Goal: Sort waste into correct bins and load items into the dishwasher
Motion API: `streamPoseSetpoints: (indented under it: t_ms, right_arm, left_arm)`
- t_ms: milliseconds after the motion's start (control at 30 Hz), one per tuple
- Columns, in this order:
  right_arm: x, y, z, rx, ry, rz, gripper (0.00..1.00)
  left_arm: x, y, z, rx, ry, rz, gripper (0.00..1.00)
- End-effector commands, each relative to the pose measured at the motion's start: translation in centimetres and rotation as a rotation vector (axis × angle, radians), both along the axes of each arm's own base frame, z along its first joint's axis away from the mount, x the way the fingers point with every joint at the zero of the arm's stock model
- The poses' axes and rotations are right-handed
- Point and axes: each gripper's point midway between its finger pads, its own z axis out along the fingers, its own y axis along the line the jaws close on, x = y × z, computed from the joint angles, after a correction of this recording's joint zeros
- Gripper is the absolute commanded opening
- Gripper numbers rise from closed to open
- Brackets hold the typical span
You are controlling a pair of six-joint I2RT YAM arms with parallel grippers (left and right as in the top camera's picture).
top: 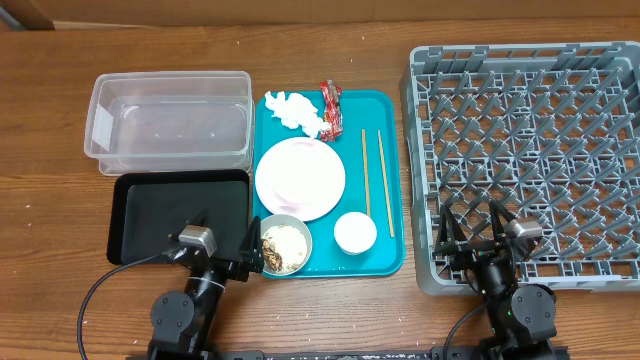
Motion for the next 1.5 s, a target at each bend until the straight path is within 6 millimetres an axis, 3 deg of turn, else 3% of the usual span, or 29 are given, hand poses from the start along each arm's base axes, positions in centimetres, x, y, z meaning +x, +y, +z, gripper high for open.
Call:
streamPoseSetpoints:
  t_ms: [0, 1267, 1467]
  right_arm:
    - [0.0, -0.1, -0.2, -0.002, -0.006, -0.003, 1.00]
    - [0.0, -0.1, -0.2, -0.002, -0.006, -0.003, 1.00]
    - [0.0, -0.1, -0.2, -0.002, -0.006, -0.003, 1.00]
  left_arm:
    - [0.0, 0.1, 0.0, -0.004, -0.004, 0.002, 1.00]
    - [0.0, 0.1, 0.0, -0.004, -0.004, 0.002, 1.00]
    - [0.3, 1.6, -0.3, 0.243, -0.045, 0.072, 1.00]
